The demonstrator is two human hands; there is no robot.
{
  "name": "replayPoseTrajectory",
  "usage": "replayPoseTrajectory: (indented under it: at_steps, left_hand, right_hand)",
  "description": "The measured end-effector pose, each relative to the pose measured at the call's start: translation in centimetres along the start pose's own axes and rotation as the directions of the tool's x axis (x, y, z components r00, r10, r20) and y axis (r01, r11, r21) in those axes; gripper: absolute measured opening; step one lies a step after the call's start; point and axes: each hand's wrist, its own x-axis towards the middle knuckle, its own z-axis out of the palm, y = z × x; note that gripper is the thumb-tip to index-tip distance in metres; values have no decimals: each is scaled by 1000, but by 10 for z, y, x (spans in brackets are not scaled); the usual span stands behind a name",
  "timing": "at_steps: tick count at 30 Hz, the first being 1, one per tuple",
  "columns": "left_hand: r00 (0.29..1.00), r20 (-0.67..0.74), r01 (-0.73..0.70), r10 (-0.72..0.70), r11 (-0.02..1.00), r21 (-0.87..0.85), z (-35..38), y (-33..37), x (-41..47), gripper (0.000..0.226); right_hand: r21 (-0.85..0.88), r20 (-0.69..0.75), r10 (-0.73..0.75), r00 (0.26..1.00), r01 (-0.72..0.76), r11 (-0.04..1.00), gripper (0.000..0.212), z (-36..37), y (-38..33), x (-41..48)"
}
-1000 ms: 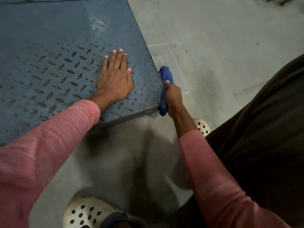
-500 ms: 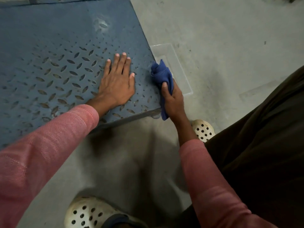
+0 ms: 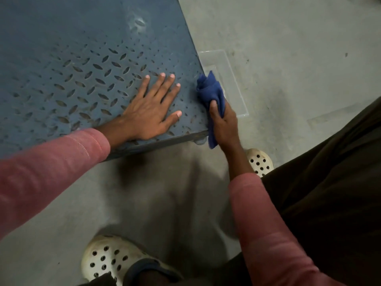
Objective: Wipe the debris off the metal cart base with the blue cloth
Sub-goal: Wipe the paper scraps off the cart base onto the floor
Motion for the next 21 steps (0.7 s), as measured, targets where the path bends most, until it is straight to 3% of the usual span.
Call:
replayPoseTrajectory:
  at_steps: [3, 5, 7, 11, 13, 15, 17, 19, 21]
  left_hand:
    - [996, 13, -83, 83, 996, 13, -1, -5, -9, 79]
    - [994, 13, -109, 109, 994, 22, -3, -9, -18, 77]
    - [989, 14, -147, 147, 988, 54, -3, -15, -28, 75]
    - [966, 43, -258, 256, 965, 38, -14, -42, -46, 72]
    - [960, 54, -276, 275, 961, 16, -16, -56, -54, 79]
    - [967, 22, -256, 256, 965, 52, -13, -63, -64, 69]
    - [977, 0, -215, 215, 974, 72, -10, -64, -75, 62]
    - [979, 18, -204, 203, 977, 59, -13, -64, -84, 61]
    - [976, 21, -218, 217, 975, 45, -16, -70, -88, 61]
  right_hand:
    - [-85, -166, -93, 982, 80, 993, 42, 16, 8, -9]
    - [-125, -298, -193, 935, 162, 979, 54, 35, 11, -39]
    - [-206, -306, -314, 899, 259, 944, 55, 47, 15, -64]
    - [-396, -37, -462, 886, 411, 821, 51, 73, 0, -92]
    - [-406, 151, -530, 834, 541, 737, 51, 77, -7, -100]
    - [-424, 248, -560, 791, 608, 671, 50, 63, -1, -92]
    - [-471, 163, -530, 832, 538, 699, 50, 43, 9, -79]
    - [-467, -37, -457, 889, 389, 794, 52, 32, 16, -70]
    - [-421, -167, -400, 901, 301, 856, 53, 39, 15, -72]
